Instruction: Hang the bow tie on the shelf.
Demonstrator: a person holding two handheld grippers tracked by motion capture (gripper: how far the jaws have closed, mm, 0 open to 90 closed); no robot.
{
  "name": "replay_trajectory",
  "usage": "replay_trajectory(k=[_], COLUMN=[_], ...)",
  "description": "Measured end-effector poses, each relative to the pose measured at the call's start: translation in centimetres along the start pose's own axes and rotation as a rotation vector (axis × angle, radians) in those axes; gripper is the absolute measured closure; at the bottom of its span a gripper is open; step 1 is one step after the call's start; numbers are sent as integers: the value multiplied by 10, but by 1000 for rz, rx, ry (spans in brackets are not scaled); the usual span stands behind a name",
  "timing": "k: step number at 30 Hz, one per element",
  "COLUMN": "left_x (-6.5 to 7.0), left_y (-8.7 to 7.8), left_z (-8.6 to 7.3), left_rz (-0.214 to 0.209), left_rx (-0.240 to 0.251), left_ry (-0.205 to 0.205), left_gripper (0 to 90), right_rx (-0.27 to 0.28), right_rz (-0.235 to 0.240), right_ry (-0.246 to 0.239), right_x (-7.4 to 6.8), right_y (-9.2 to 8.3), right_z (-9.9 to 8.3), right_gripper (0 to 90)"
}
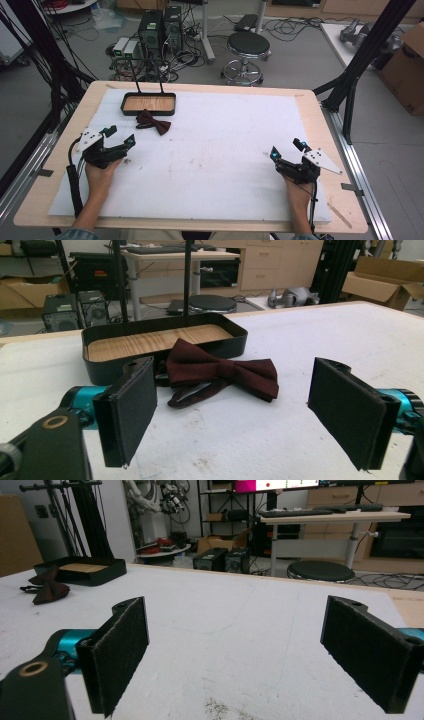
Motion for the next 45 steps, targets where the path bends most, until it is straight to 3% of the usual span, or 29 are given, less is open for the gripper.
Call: replay_trajectory(k=[9,12,22,31,41,44,45], left_x=[1,0,1,3,5,4,1], left_y=[1,1,1,3,19,27,32], left_z=[-1,-2,-3,-3,3,8,9], left_rz=[8,35,24,8,-51,-75,-66], left_rx=[-7,-28,-37,-37,-53,-39,-43], left_ry=[11,17,6,9,-17,-10,20], left_gripper=[193,194,199,219,286,315,339], right_rx=[0,0,-8,-13,-21,-25,-23], right_rz=[11,10,10,10,12,15,15], right_ry=[-4,-4,-4,-8,-5,-6,-10], right_x=[-2,-2,-2,-2,-3,-3,-3], right_y=[0,0,1,1,1,1,1], right_z=[0,0,-1,-1,-2,-3,-2], right_gripper=[111,111,111,111,111,111,111])
Point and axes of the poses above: each handheld gripper's, and its own axes: y roughly forward along the jaws, z roughly out of its top, x roughly to its right, the point moved 8 cm from there along y, roughly forward along the jaws, and after that the axes turned 4 degrees about x, right-handed, at the moved point
